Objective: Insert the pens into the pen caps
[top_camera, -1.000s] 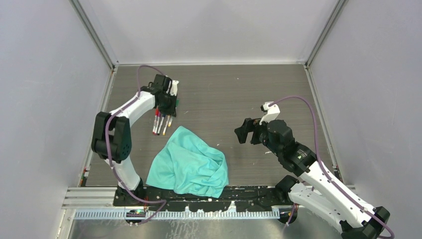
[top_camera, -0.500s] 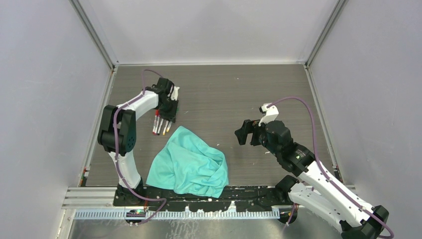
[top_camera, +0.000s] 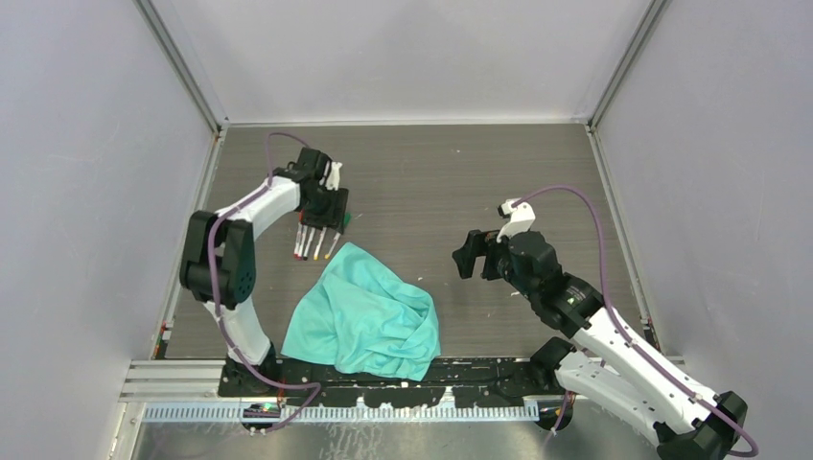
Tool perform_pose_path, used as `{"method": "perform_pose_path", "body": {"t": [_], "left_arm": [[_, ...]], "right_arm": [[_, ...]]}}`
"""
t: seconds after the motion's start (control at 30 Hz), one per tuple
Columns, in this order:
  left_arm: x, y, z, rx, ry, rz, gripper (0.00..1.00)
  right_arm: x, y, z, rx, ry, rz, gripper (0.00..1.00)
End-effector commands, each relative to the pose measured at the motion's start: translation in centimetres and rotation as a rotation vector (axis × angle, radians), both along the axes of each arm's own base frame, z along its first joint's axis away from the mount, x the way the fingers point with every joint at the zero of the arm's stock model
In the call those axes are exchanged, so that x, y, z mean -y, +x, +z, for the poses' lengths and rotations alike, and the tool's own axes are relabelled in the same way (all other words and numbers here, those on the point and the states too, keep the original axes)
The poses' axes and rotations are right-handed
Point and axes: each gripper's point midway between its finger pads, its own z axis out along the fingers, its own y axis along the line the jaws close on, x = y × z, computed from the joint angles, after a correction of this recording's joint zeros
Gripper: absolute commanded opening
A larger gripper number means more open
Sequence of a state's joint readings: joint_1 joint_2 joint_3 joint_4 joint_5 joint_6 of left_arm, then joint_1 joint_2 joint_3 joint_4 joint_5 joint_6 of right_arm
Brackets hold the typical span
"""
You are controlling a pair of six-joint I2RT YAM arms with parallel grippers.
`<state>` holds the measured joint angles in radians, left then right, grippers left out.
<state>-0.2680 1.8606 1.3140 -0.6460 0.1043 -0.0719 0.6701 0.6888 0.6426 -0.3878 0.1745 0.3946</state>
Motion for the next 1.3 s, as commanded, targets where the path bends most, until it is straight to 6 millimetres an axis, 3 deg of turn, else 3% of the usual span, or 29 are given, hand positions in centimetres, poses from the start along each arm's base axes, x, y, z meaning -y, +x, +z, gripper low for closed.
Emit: {"method": "perform_pose_path", "body": {"t": [0.0,0.1,0.23,0.37,0.47,0.57,0.7,0.83,0.93,1.1,1.27], "left_arm": [[1.3,1.6,7.1,0.221,-0.145,0.071,0.61],[1.6,1.4,8.9,0.324,-0.227,0.146,0.8],[-0.2,1.1,10.8,0.443,-0.278,0.256,0.99],[-4.3,0.5,11.9,0.518,-0.341,0.392,0.98],[-9.2,-0.4,12.9,0.592,-0.406,0.551,0.98],[-14.3,-2.2,12.6,0.672,-0.355,0.724,0.98],[-17.7,-5.7,11.1,0.813,-0.211,0.845,0.98],[-18.4,-7.7,11.4,0.984,-0.14,0.788,0.98],[-18.8,-8.3,10.3,1.025,-0.127,0.807,0.98],[-18.7,-6.9,9.5,1.062,-0.133,0.806,0.98],[-17.4,-4.5,8.0,1.029,-0.049,0.751,0.98]], "right_arm": [[0.3,1.6,0.9,0.047,-0.018,-0.051,0.97],[0.9,2.7,0.4,0.032,-0.063,-0.107,1.0],[1.9,4.6,-0.5,0.006,-0.114,-0.171,1.0],[5.7,7.0,-1.3,-0.004,-0.127,-0.313,1.0],[9.4,8.3,-2.0,-0.009,-0.094,-0.425,1.0],[14.0,9.0,-3.1,-0.018,-0.064,-0.569,1.0],[18.2,9.2,-3.9,0.03,-0.041,-0.706,1.0],[20.8,9.1,-3.7,0.131,-0.07,-0.829,1.0],[21.5,8.9,-4.6,0.203,-0.088,-0.852,0.99],[21.5,9.2,-5.4,0.318,-0.101,-0.825,0.99],[21.4,9.7,-6.3,0.374,-0.11,-0.804,0.99]]}}
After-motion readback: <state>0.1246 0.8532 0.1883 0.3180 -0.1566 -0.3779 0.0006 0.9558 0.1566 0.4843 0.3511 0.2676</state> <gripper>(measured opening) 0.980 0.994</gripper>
